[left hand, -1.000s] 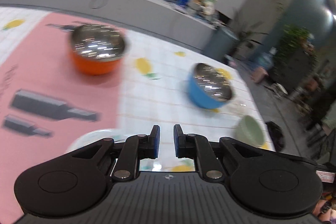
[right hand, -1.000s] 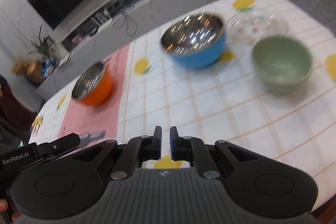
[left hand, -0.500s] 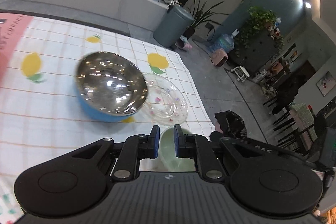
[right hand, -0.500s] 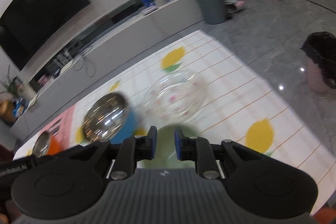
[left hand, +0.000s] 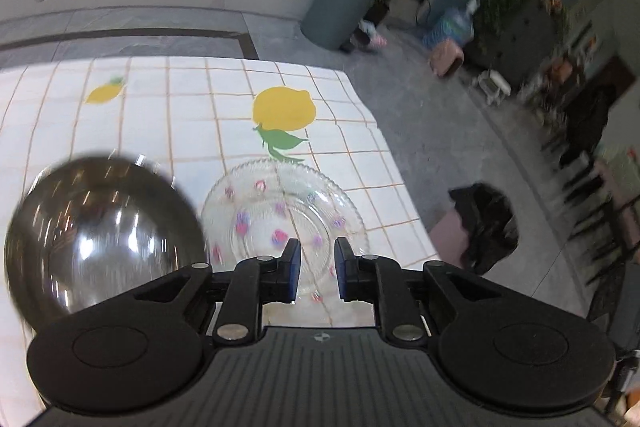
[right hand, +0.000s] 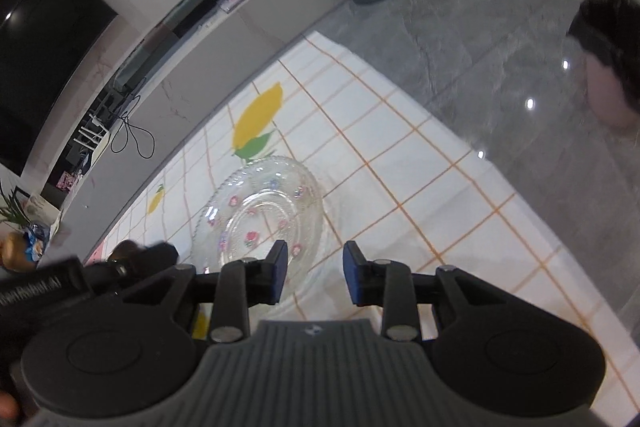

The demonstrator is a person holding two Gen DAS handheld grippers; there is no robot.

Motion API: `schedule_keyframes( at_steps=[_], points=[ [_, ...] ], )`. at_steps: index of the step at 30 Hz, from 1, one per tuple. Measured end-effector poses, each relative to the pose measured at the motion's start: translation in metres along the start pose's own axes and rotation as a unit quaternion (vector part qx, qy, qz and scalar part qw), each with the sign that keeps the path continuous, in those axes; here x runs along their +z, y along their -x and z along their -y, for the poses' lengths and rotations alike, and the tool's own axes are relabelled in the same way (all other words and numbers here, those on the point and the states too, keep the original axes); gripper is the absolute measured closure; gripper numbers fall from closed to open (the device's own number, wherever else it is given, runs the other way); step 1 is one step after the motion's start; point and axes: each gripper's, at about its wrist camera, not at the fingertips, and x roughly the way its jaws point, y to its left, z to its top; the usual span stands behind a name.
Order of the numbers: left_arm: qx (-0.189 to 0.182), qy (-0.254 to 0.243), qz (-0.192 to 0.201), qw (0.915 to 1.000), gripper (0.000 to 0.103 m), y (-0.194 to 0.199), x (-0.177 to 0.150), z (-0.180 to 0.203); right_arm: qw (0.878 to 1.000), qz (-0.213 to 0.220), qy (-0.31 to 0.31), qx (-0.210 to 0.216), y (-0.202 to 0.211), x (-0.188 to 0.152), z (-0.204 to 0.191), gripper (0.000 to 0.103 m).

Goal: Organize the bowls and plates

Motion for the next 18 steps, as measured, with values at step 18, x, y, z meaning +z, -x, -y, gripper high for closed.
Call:
schedule_keyframes(
  at_steps=[18],
  points=[
    [0.100,-0.131,-0.144,0.9759,0.084,-0.077,0.079,-0.016,0.997,-0.014,-0.060,0.044,-0.035,0.008,0.022,0.079]
  ],
)
